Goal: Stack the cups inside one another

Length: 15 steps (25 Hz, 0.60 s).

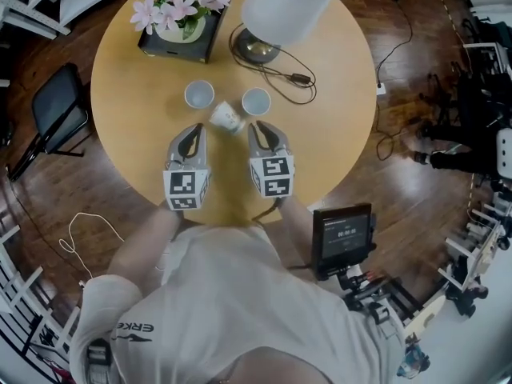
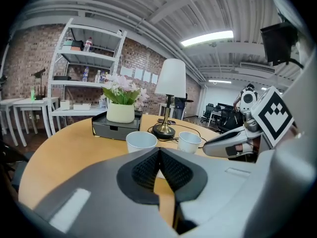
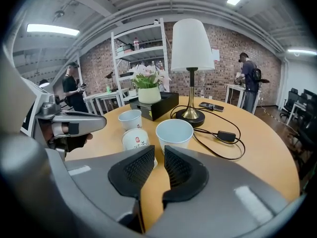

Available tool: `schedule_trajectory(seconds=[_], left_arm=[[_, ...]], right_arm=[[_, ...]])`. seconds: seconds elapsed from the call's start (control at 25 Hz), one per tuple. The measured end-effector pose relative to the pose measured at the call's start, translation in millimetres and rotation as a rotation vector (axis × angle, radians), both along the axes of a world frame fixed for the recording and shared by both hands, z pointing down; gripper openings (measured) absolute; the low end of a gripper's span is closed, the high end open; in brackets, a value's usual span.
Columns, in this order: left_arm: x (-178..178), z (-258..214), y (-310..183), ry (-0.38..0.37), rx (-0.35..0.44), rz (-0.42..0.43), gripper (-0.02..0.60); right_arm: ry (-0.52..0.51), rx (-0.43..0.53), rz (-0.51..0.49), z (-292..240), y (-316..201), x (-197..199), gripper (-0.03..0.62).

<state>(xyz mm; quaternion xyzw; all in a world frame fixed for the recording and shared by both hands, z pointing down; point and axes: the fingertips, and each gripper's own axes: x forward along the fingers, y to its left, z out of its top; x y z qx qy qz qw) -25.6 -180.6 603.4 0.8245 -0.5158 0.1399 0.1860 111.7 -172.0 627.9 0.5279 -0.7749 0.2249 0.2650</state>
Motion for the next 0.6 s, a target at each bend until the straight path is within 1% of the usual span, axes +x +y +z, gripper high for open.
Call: schedule_trajectory(seconds=[0.16,0.32,0.36,0.6], left_arm=[[3,0,-1,0.002,-0.001,0.001,0.002],[4,3,-1,-0.006,-0.008,0.004,0.002],[4,3,-1,-0.008,-0.008,0.002,0.002],[1,7,0,-0.022,-0.012,-0.011,0.002]], right_arm=[[0.016,-0.007,0.001,7,-5,4,0.131],[0.037,-0.017,-0.003,20,-11,8,0.238],[0.039,-0.019,-0.004,23,-14,8,0.256],[0.017,-0.004,0.011,34,-34,9,0.315]])
